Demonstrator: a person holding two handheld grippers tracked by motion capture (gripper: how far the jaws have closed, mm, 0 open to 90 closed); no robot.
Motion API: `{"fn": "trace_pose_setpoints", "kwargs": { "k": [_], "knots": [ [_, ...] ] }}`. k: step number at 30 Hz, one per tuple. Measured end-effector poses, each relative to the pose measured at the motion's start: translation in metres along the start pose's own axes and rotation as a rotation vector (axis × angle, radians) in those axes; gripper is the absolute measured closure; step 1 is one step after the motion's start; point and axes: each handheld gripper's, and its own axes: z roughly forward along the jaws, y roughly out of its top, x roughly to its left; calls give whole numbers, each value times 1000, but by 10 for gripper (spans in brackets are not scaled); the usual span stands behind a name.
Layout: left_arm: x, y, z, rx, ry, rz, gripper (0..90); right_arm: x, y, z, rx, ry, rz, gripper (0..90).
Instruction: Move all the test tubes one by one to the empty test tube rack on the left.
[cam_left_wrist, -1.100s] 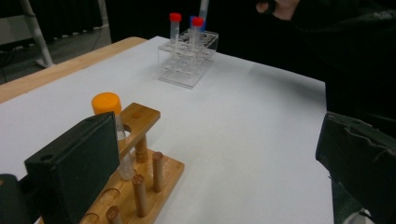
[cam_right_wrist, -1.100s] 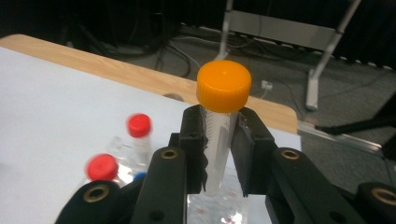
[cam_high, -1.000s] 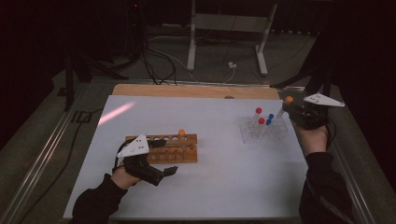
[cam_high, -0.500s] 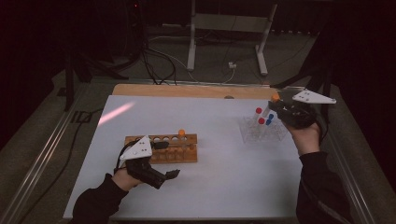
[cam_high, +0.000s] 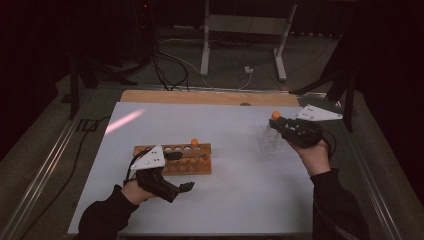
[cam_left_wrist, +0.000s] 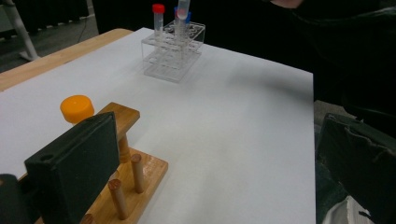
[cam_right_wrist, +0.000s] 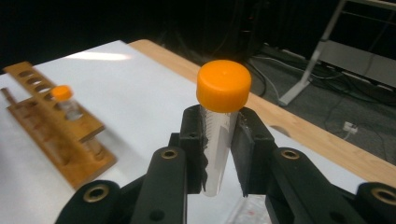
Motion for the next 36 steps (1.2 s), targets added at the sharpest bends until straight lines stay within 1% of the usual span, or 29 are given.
{"fn": "trace_pose_setpoints", "kwargs": {
  "k": [6,8,9,11,16,18,22,29,36],
  "knots": [
    [-1,4,0,-1,-7,0,7,18,-4,3,2,66,-21,750],
    [-1,7,1,3,-20,0,7,26,-6,4,11,86,-32,751],
    [-2,8,2,5,-17,7,7,29,-8,5,15,97,-33,751],
    [-3,9,3,8,-27,10,7,37,-11,8,27,118,-52,751],
    [-5,14,6,6,-45,14,14,53,-18,14,42,173,-63,751],
    [-5,15,6,3,-48,9,14,60,-20,16,48,194,-70,751],
    [-6,19,7,2,-59,10,14,73,-22,21,61,228,-89,751],
    [-8,23,11,6,-69,10,14,93,-26,25,78,297,-105,751],
    [-11,30,15,-4,-90,14,14,113,-30,29,96,359,-129,751]
  ]
}}
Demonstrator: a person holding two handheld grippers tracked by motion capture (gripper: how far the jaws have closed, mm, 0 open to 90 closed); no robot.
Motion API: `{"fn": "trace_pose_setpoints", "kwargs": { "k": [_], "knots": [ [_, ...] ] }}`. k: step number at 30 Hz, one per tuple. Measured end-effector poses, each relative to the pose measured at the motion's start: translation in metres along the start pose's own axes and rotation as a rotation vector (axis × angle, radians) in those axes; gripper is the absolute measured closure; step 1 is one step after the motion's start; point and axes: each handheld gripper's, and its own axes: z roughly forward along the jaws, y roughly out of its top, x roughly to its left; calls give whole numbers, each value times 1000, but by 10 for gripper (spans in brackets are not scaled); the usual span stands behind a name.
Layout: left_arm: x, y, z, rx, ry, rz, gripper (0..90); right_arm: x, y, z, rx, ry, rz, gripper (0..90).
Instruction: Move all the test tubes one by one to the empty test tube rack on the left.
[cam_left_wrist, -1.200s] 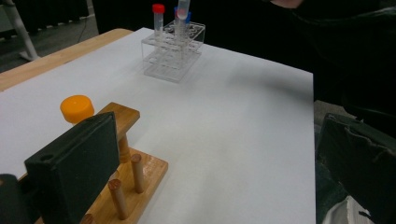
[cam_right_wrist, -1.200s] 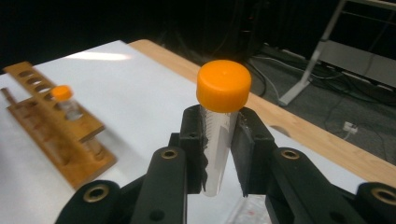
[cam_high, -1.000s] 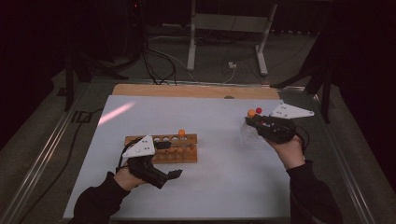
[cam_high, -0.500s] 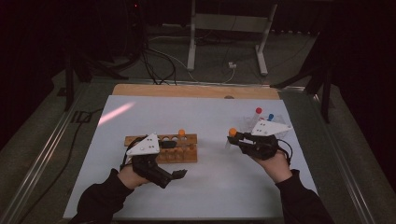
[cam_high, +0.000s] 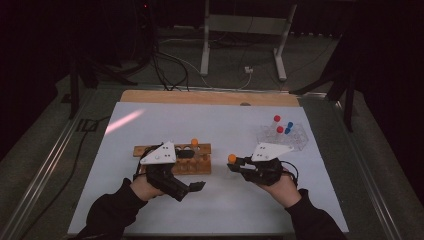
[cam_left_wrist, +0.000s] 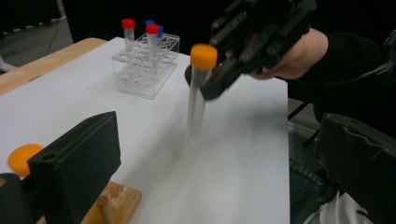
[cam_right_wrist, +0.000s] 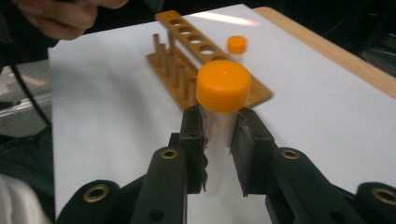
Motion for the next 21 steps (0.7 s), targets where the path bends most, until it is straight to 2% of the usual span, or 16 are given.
{"fn": "trace_pose_setpoints", "kwargs": {
  "k": [7,11,15,17,20,21],
  "knots": [
    [-5,5,7,-13,-32,3,30,16,1,11,16,56,-26,751],
    [-9,6,12,-5,-34,24,85,24,1,18,29,87,-34,751],
    [-13,5,16,8,-26,43,197,29,1,22,30,109,-36,751],
    [-14,5,18,13,-32,53,282,31,2,23,30,113,-41,750],
    [-14,4,21,21,-22,61,407,33,3,25,29,119,-46,750],
    [-14,4,22,25,-10,63,424,33,3,25,28,122,-48,751]
  ]
}}
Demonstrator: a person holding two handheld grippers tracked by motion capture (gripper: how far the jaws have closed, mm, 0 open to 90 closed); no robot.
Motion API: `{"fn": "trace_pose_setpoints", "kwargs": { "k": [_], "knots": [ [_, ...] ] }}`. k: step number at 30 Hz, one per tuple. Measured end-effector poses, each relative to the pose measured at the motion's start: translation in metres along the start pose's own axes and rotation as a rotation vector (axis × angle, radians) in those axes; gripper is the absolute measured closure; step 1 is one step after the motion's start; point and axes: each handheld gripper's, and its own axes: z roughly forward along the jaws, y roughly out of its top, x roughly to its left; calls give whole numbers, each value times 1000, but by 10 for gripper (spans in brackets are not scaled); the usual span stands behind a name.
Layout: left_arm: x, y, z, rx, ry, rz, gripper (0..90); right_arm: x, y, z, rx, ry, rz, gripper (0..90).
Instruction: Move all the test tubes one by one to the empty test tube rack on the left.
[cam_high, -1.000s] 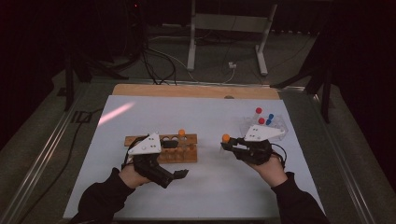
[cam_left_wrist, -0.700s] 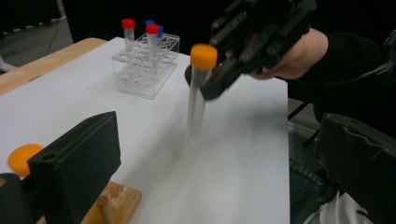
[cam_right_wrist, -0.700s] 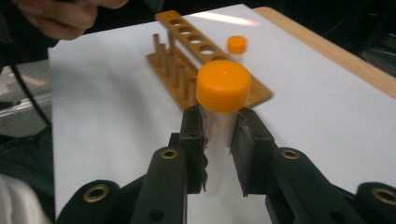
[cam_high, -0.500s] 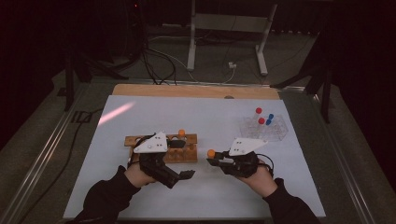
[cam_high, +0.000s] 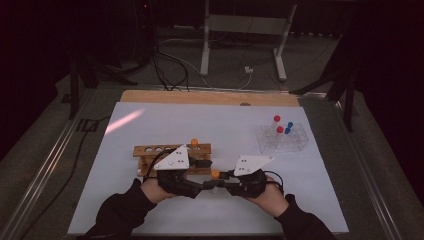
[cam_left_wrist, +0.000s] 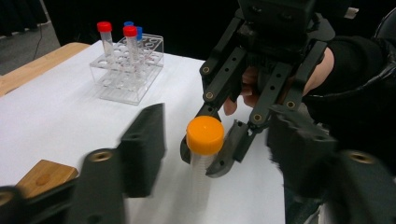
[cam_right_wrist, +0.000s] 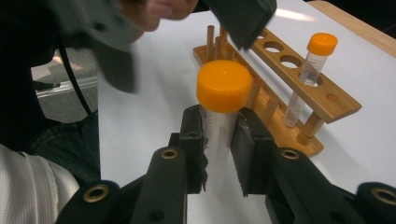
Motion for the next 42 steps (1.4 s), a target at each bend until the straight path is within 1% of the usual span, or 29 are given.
{"fn": "trace_pose_setpoints", "kwargs": {
  "k": [3,9,14,20,21,22,24,26,28,29,31,32,35,36,37,40,42],
  "knots": [
    [0,0,3,10,9,8,508,1,0,1,2,4,-3,751],
    [-1,-1,8,36,24,28,602,2,1,1,3,7,-2,750],
    [-1,-2,10,37,19,31,693,2,1,0,3,5,-3,751],
    [0,1,8,35,22,34,715,2,1,0,-12,0,4,740],
    [1,2,7,36,25,35,715,2,1,-1,-12,-5,1,722],
    [1,3,6,31,31,36,716,2,1,-1,-15,-12,-1,680],
    [3,5,2,27,36,32,716,2,1,-2,-21,-22,-4,654],
    [5,8,-3,22,45,28,716,1,1,-4,-34,-33,5,589],
    [6,10,-8,22,65,31,716,0,1,-6,-47,-50,10,530],
    [8,11,-11,21,67,30,716,-1,1,-8,-59,-53,11,491],
    [10,13,-16,17,88,27,716,-2,1,-11,-82,-64,22,425],
    [12,13,-19,17,92,25,717,-3,2,-12,-87,-65,27,397],
    [16,15,-27,17,119,23,716,-5,3,-16,-108,-67,42,309],
    [18,16,-30,12,130,21,716,-5,3,-17,-113,-69,44,280],
    [20,17,-33,10,139,19,716,-5,4,-17,-115,-72,49,233],
    [25,20,-42,3,161,10,717,-6,5,-19,-122,-86,57,146],
    [29,23,-46,3,181,12,716,-7,6,-20,-131,-86,70,144]
  ]
}}
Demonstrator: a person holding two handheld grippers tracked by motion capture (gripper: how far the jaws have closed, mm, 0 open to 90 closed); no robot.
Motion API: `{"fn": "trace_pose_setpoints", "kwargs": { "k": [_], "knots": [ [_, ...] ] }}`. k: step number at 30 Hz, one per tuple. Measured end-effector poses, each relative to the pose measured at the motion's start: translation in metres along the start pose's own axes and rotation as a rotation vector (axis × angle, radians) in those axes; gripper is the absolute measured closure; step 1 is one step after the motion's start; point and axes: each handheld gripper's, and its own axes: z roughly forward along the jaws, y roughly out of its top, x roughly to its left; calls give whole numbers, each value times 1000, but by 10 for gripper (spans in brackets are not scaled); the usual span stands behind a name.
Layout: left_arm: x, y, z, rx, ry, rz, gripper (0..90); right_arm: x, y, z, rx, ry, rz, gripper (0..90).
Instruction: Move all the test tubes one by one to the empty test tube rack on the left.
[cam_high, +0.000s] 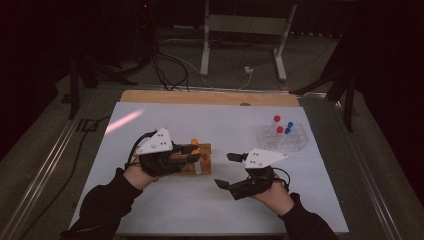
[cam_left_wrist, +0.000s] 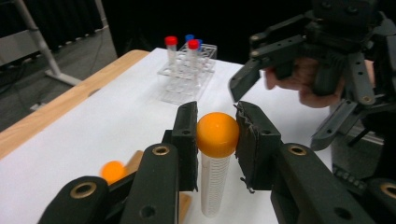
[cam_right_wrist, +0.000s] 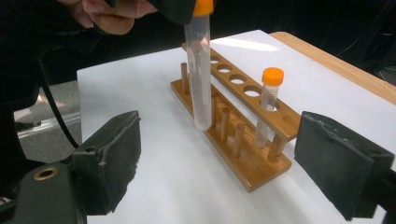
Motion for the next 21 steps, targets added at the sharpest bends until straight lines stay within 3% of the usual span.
{"fn": "trace_pose_setpoints", "kwargs": {
  "k": [5,11,13,21],
  "knots": [
    [10,5,-7,3,32,-2,716,-2,1,-3,-20,13,10,15],
    [22,3,0,28,70,-12,716,-5,1,-6,-25,-4,37,0],
    [27,1,3,40,69,-20,716,-3,1,-6,-13,-25,21,0],
    [40,1,5,42,110,-20,716,-3,-1,-4,-8,-20,7,0]
  ]
}}
